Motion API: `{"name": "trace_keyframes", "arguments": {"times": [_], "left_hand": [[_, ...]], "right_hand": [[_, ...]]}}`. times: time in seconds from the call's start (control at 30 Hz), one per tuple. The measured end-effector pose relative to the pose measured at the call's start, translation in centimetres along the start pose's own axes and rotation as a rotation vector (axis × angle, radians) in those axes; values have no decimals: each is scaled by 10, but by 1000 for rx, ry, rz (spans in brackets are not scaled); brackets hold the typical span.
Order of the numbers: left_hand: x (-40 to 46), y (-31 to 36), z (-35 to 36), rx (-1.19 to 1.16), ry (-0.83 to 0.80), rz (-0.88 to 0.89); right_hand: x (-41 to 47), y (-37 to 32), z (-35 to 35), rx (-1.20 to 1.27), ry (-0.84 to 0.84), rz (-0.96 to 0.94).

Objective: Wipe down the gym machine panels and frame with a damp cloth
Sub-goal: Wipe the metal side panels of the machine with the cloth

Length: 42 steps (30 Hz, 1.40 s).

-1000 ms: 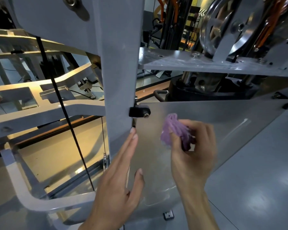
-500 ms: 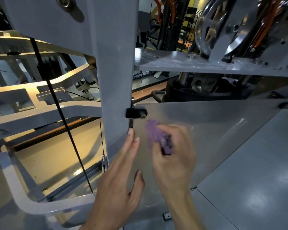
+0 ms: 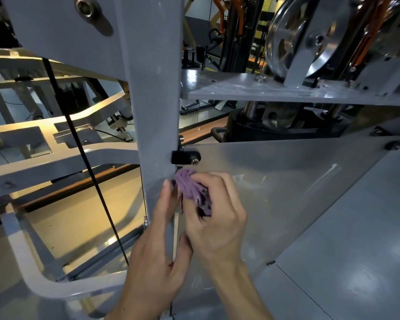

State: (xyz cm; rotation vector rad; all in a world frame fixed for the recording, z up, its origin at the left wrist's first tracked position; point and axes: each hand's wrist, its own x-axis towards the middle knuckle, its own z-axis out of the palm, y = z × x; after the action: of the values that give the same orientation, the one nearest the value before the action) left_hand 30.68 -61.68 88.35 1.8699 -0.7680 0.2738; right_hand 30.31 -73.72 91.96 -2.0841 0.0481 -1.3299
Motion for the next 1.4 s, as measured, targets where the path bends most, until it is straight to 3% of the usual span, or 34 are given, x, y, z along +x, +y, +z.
{"name": "trace_keyframes", "arguments": {"times": [0.17, 0.37, 0.53, 0.73, 0.87, 0.93, 1.13, 1.3, 1.4], "left_hand": [[-3, 2, 3, 6, -4, -16], [-1, -1, 0, 4, -3, -15], [-5, 2, 4, 49, 13, -14], [-2, 2, 3, 18, 9, -23], [-4, 6, 5, 27, 17, -66], [-3, 5, 7, 14, 11, -78], [-3, 3, 7, 26, 41, -24], [-3, 3, 7, 13, 62, -40], [-3, 3, 8, 10, 46, -29]], "right_hand": [[8, 16, -17, -63, 81, 91], [2, 5, -1, 8, -10, -18], [6, 32, -27, -96, 93, 142], [-3, 17, -10, 0, -37, -24], [7, 43, -37, -112, 83, 178], [7, 43, -38, -115, 147, 188], [-9, 17, -9, -8, -37, 27], [6, 45, -38, -136, 108, 186], [4, 35, -28, -110, 121, 138]]}}
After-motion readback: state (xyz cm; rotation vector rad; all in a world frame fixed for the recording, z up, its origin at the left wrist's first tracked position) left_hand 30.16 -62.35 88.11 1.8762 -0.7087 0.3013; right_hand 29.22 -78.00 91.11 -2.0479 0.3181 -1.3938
